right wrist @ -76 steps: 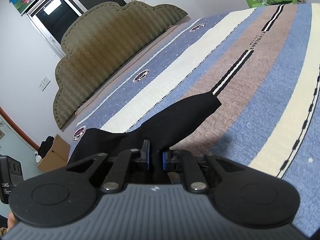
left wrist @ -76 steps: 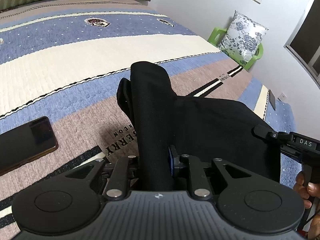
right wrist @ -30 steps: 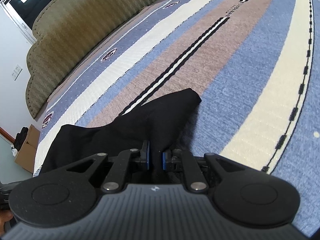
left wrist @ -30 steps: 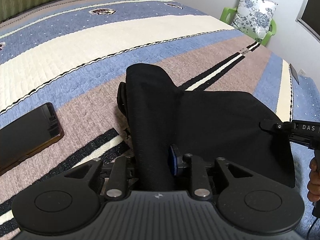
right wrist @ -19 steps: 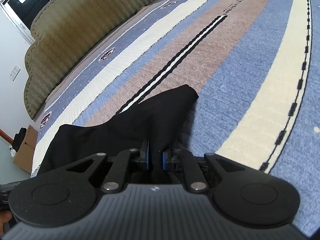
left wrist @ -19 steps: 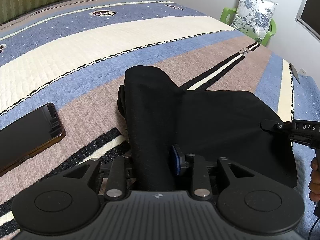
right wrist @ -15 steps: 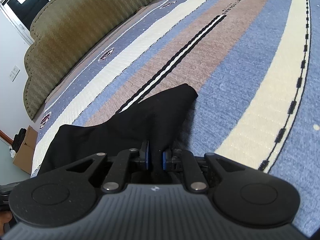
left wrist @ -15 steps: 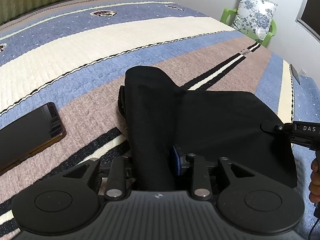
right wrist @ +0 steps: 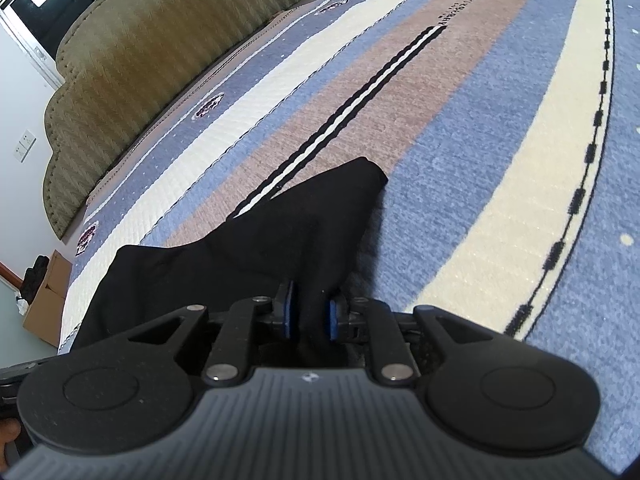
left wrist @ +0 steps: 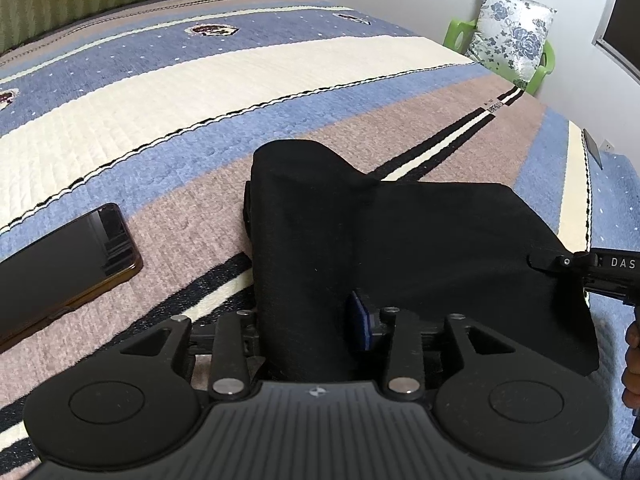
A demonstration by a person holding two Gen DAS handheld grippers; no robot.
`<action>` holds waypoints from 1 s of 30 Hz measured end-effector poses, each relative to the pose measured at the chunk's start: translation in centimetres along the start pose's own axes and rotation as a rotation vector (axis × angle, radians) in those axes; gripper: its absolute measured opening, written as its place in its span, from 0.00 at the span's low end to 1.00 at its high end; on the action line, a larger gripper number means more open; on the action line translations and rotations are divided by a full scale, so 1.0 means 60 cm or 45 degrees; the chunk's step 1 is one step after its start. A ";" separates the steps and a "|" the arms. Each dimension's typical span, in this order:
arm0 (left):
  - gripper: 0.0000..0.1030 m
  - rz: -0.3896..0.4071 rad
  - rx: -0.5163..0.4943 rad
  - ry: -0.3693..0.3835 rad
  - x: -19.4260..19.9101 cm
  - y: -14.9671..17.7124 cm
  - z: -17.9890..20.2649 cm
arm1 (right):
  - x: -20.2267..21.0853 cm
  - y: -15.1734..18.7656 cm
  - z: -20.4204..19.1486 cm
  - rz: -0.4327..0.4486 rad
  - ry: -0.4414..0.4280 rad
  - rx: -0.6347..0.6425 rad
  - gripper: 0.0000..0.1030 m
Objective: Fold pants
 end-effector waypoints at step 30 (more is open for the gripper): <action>0.52 -0.054 0.196 0.129 0.057 0.048 -0.062 | 0.092 0.087 0.026 -0.076 -0.019 -0.079 0.27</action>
Point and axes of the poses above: each gripper's, at about its wrist camera, not at the fingertips, and x roughly against the way its jaws point, z to its right, y to its underside, the point moved 1 cm from there along -x, roughly the way its jaws point, and after that the axes turned 5 degrees about y, right-handed, at the moved point
